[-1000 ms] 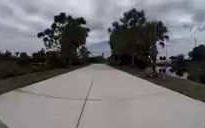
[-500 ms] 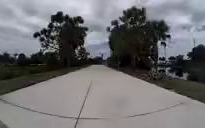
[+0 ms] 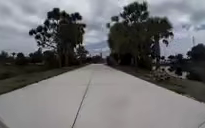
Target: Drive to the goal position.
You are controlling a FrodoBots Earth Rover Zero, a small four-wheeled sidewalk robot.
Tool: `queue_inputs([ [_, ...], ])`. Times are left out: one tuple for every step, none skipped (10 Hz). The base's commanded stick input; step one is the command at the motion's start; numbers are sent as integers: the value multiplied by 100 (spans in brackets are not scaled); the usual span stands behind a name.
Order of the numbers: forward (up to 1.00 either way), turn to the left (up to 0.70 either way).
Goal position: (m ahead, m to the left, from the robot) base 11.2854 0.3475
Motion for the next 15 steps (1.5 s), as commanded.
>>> queue_inputs([
  [85, 0],
  [85, 0],
  [85, 0],
  [85, 0],
  [85, 0],
  [85, 0],
  [85, 0],
  [85, 0],
  [85, 0],
  [85, 0],
  [85, 0],
  [85, 0],
  [85, 0],
  [85, 0],
  [85, 0],
])
